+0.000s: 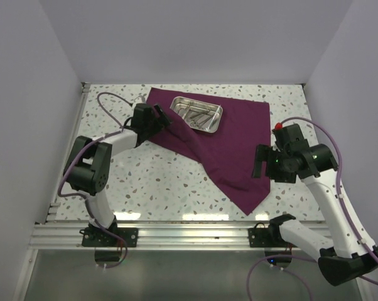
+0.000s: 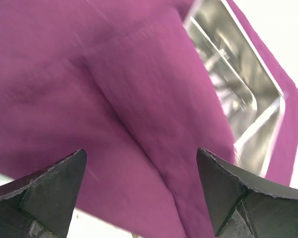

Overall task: Open and lay out the surgical kit
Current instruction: Open the surgical kit at the center of the board.

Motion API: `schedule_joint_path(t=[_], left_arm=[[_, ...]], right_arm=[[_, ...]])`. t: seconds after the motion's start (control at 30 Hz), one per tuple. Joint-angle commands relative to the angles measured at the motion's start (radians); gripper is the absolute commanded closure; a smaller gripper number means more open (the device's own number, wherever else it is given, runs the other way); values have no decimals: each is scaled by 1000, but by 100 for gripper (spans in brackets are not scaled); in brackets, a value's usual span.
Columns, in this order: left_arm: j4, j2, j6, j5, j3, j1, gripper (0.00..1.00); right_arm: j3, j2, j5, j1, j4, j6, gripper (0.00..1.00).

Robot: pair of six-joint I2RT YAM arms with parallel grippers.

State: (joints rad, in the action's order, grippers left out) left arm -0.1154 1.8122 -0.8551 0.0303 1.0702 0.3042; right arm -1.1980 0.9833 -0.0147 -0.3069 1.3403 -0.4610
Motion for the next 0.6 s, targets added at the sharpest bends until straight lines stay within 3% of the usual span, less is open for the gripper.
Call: schedule_joint_path(t=[0.0,0.33,0.57], left_arm=[[-119,62,-32,117,56,1,4],[-190,211,-44,135,160,-5,12],[-167,234,-1,111,247,-20,33]], right_arm=[[-60,15,-33,-1,63,19,14],[-86,48,-54,-1,79,-19,15],[-77,75,-56,0,51,-30,17]])
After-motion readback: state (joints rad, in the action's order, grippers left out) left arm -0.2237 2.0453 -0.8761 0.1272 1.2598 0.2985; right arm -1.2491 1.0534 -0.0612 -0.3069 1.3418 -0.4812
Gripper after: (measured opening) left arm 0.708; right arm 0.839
